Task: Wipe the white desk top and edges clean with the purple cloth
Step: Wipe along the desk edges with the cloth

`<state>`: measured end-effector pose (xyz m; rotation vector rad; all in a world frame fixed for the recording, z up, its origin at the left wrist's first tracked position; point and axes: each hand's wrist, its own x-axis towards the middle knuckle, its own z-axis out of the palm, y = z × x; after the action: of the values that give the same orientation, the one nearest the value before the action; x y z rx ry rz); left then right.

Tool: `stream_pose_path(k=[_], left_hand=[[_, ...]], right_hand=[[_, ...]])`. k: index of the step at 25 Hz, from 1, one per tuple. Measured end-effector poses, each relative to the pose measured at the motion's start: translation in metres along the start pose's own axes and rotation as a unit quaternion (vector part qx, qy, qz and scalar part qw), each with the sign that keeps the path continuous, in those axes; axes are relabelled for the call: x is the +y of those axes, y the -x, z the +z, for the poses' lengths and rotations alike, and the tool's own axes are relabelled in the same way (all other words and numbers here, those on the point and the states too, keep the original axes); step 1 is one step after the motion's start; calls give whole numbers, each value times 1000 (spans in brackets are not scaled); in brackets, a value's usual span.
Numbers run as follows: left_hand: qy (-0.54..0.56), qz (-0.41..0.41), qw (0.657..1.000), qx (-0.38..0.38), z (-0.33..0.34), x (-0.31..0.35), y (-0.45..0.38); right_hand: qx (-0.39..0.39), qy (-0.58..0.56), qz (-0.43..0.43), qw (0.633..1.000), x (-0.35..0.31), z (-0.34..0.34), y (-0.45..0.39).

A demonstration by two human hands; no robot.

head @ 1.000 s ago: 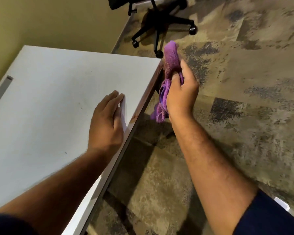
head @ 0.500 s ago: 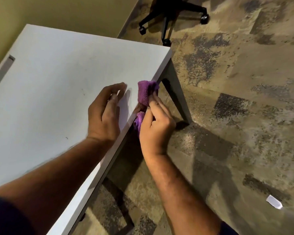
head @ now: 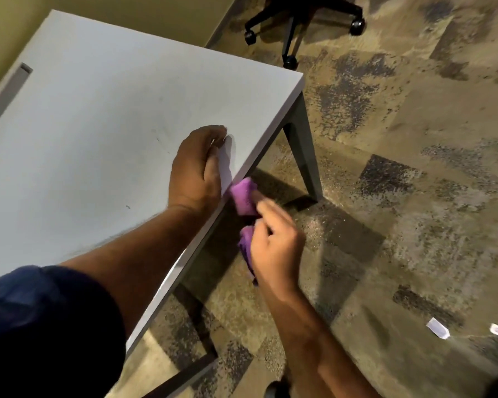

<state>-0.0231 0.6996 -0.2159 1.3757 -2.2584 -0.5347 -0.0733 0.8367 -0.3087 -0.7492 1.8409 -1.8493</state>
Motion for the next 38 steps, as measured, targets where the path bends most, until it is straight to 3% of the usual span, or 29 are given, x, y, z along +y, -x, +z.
stream_pose_path(k=[1, 2, 3, 5, 6, 7, 9, 11, 17, 19, 25, 29, 34, 38], left_hand=[[-30, 2, 1000, 2, 0, 1, 0], [-63, -2, 998, 8, 0, 3, -1], [-93, -8, 996, 12, 1, 3, -2], [-128, -19, 992, 11, 3, 1, -5], [-130, -34, 991, 11, 5, -3, -6], [-121, -64, 990, 17, 5, -5, -8], [-100, -148, 983, 51, 3, -11, -14], [-112, -191, 973, 65, 1, -10, -18], [-161, -229, 959, 34, -2, 3, -26], [-159, -232, 959, 31, -4, 2, -29], [-160, -260, 952, 30, -5, 1, -28], [-147, -259, 954, 26, -7, 0, -31], [-139, -268, 953, 31, -12, -16, -39], [-140, -264, 954, 25, -12, -11, -38]], right_hand=[[21, -92, 123, 988, -4, -4, -10], [39, -217, 253, 942, -7, -9, -24], [40, -364, 351, 862, -8, -15, -39], [-8, -581, 430, 691, -9, -34, -67], [-37, -630, 426, 648, -8, -45, -79], [-62, -653, 413, 632, -8, -56, -90], [-90, -649, 387, 649, -8, -77, -112], [-103, -614, 365, 693, -14, -94, -135], [-141, -421, 410, 797, -73, -90, -223], [-170, -368, 413, 815, -90, -84, -259], [-281, -147, 316, 894, -114, -52, -332], [-356, -7, 234, 905, -121, -12, -336], [-442, 108, 128, 881, -117, 37, -335], [-426, 141, 173, 877, -113, 51, -351]])
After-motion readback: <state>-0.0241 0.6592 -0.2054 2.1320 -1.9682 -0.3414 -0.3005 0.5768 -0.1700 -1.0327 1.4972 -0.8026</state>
